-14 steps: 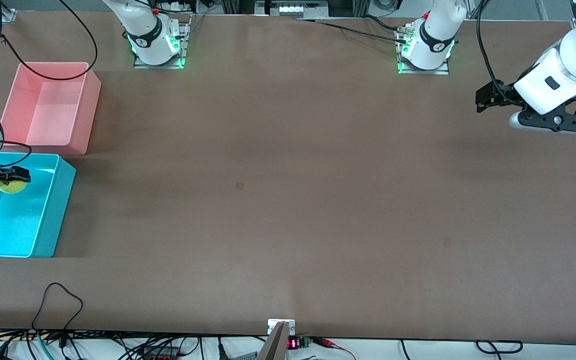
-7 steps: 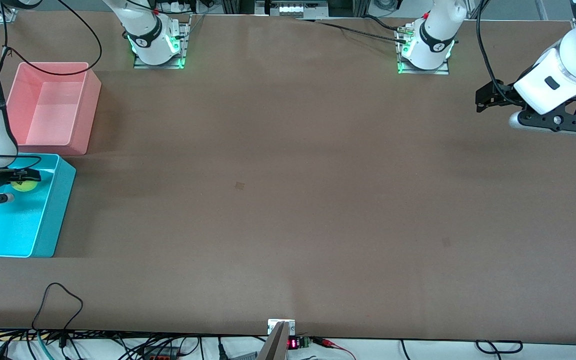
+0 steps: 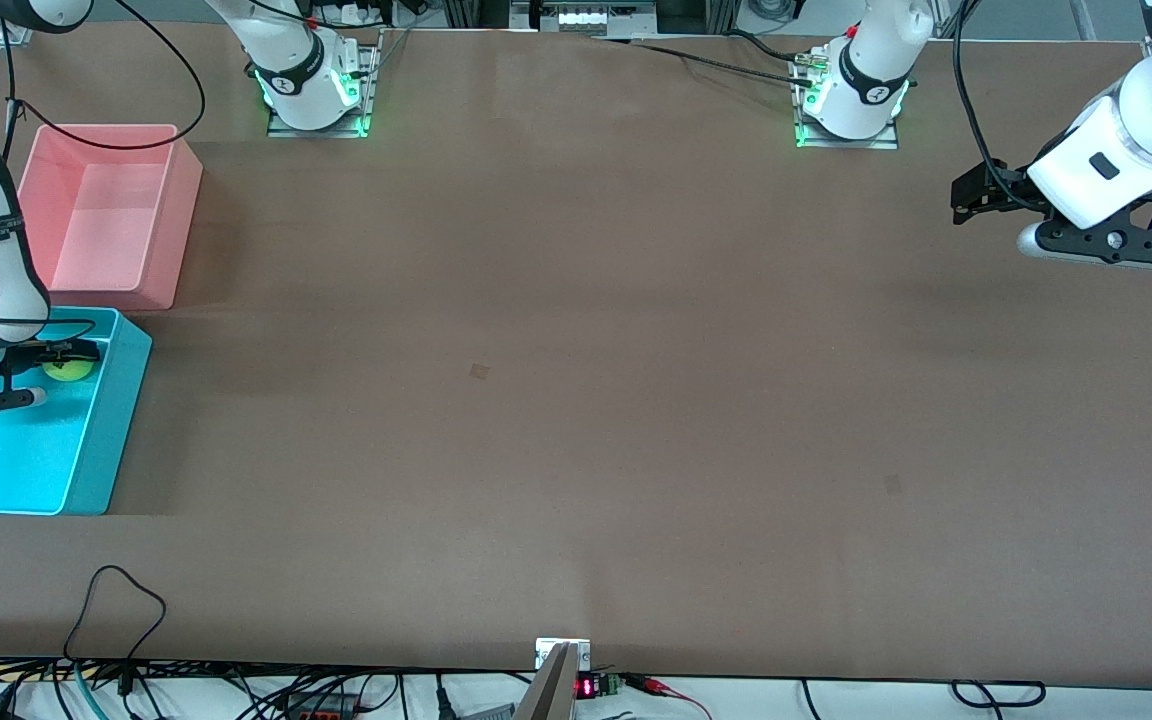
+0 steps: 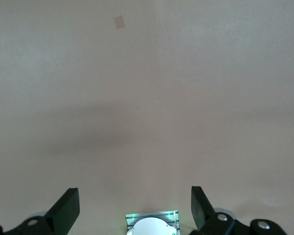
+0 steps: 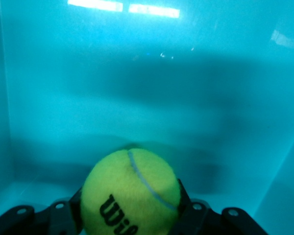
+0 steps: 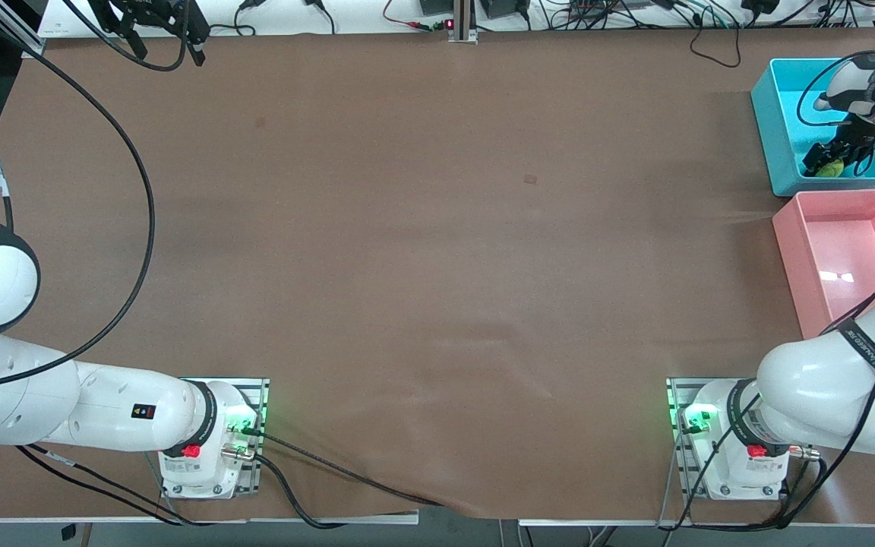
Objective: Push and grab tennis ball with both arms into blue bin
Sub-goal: 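Open the right gripper to drop the ball into the cyan bin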
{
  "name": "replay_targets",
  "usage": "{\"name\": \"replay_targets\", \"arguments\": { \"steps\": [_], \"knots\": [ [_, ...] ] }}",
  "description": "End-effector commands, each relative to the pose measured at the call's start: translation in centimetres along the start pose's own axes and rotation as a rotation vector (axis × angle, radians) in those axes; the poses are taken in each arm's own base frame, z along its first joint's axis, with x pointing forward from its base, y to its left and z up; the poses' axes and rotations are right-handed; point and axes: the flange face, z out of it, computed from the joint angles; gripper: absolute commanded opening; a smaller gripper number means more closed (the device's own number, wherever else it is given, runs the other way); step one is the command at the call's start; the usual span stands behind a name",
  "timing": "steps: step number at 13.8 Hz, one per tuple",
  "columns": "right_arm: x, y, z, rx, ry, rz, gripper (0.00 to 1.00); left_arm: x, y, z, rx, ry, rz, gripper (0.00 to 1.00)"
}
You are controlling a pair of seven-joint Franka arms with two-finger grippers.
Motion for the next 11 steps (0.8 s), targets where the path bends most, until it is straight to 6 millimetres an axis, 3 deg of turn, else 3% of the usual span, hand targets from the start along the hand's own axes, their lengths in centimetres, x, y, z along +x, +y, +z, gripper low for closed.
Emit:
{"name": "replay_targets", "arguments": {
  "steps": [1,2,4,8,11],
  "knots": [
    [0.1,0.3,0.0,0.009,0.013,0.013,0.94,-0.6,0.0,-0.5,-0.003,0.0,0.005,1.0],
    [0.1,0.4,-0.3,0.008,0.018,0.017,1.0,-0.7,0.0,-0.5,-0.002,0.0,0.007,1.0],
    [0.7,-0.1,-2.1,-0.005,0.043,0.006,1.0,-0.6,0.1,-0.5,-0.002,0.002,0.008,1.0],
    [4.1,-3.3,-12.0,-0.062,0.138,-0.066,1.0,-0.5,0.0,-0.6,-0.002,0.005,0.007,1.0],
    [3.9,-6.0,-18.8,-0.086,0.199,-0.098,1.0,-0.5,0.0,-0.7,-0.002,0.01,0.007,1.0]
  ]
}}
